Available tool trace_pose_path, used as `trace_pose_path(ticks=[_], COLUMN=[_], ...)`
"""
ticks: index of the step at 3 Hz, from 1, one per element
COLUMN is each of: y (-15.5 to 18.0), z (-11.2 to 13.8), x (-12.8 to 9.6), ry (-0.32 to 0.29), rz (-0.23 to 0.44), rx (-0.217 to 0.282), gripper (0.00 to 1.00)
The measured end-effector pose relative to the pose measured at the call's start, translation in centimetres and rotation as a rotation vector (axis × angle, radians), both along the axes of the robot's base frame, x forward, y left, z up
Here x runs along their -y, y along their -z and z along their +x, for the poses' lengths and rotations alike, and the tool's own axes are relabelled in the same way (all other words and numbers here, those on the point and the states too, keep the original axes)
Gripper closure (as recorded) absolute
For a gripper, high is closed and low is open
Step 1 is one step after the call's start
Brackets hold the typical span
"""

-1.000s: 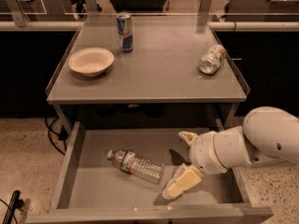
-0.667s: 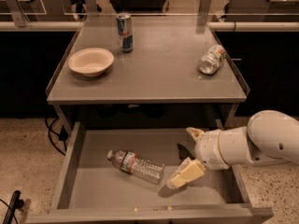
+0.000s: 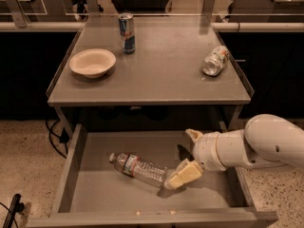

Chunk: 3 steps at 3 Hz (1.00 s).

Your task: Pick water bottle from top drawer and place on counter

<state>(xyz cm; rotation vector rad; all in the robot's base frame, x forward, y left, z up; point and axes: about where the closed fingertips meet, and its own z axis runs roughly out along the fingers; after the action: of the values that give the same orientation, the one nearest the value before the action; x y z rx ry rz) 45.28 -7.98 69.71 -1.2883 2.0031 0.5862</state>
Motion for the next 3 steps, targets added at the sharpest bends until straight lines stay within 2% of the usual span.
trace_pose_path(ticks=[1, 2, 3], y=[0.5, 1.4, 3.3], z=[1.2, 1.7, 1.4], x=[-2.1, -4.3, -6.2], ry=[-0.002, -0.003, -0.016], rz=[0.029, 0.023, -0.004], rx=[0.017, 0.028, 0.010], gripper=[0.00, 0.00, 0.00])
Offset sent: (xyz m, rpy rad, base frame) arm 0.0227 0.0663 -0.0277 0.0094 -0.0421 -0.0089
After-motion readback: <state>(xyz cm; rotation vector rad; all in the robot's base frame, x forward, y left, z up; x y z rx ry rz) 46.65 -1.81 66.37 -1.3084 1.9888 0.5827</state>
